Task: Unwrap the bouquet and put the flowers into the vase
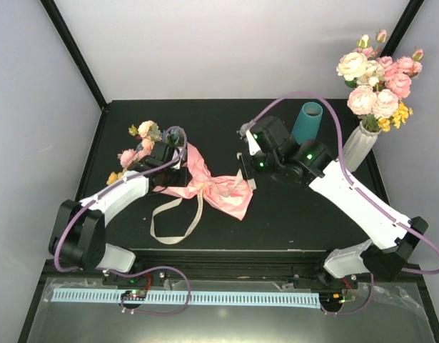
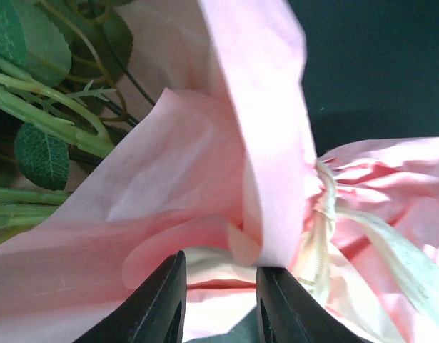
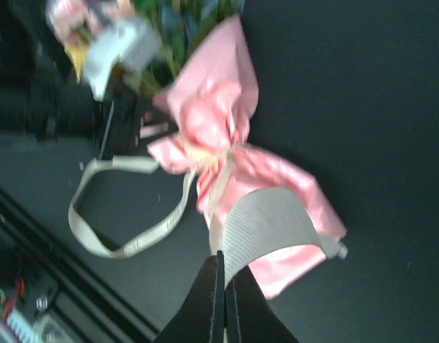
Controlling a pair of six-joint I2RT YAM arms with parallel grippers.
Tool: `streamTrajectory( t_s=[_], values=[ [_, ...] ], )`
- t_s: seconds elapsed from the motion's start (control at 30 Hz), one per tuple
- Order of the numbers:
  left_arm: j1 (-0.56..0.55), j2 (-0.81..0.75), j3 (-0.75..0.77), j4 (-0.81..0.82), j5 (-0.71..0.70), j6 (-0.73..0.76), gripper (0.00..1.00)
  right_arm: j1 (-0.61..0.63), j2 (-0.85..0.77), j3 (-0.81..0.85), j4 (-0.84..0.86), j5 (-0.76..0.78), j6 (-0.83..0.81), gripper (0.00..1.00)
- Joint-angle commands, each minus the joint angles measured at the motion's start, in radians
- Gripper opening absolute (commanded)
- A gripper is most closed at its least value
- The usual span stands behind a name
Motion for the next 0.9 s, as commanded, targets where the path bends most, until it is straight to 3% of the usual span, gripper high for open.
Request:
streamTrajectory(
  t_s=[0.0,0.27,0.6,0.67,0.77,0.87],
  values=[
    [-0.026,-0.102,-0.012,-0.005,-0.001,-0.043,0.3,-0.015,0.058,0.172,-0.025,0.14,0.006,0.02],
    [-0.068,-0.293,-0.079,-0.03,-0.004,-0.086,0.33,-0.099,0.229,0.397,-0.013,0.256,-0.007,0.04],
    [-0.121,-0.315,-0.073,-0.054,0.01,-0.113,0.34,-0.241,0.659,0.68,-0.038,0.111,0.009,0.1],
    [-0.135,-0.314,-0.075,-0.048,0.012,-0.116,0.34,-0.282,0.738,0.73,-0.048,0.033,0.019,0.19],
    [-0.15,-0.301,-0.076,-0.049,0.005,-0.123,0.34,-0.358,0.831,0.807,-0.094,-0.099,0.053,0.48],
    [-0.166,-0.275,-0.069,-0.054,0.004,-0.126,0.34,-0.385,0.804,0.787,-0.098,-0.134,0.036,0.65]
  ],
)
